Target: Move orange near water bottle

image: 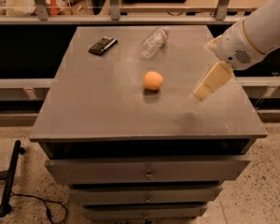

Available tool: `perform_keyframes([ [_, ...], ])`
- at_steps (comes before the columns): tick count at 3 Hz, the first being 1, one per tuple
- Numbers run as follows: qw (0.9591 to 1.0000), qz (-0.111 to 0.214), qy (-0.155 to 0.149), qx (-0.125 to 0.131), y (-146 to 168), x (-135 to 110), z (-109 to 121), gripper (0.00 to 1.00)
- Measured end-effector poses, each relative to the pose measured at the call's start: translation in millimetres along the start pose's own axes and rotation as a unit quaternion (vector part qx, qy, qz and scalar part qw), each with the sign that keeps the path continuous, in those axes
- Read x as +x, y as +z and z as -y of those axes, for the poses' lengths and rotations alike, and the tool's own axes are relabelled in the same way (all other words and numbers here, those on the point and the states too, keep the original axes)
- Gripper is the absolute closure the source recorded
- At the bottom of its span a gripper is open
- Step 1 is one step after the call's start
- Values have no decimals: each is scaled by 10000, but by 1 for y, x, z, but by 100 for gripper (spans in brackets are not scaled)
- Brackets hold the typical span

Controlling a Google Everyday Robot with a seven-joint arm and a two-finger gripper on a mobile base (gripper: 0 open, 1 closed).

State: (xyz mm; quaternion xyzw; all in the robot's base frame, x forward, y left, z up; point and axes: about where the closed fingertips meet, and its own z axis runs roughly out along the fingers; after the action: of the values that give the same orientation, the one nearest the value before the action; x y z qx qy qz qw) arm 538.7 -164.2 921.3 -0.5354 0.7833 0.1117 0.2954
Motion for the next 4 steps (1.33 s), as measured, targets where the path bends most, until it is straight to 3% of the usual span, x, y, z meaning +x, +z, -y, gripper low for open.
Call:
perform_keyframes([
  [3, 9994, 240, 252, 55, 10, -1, 5, 0],
  [4, 9985, 375, 374, 140, 33, -2, 15, 0],
])
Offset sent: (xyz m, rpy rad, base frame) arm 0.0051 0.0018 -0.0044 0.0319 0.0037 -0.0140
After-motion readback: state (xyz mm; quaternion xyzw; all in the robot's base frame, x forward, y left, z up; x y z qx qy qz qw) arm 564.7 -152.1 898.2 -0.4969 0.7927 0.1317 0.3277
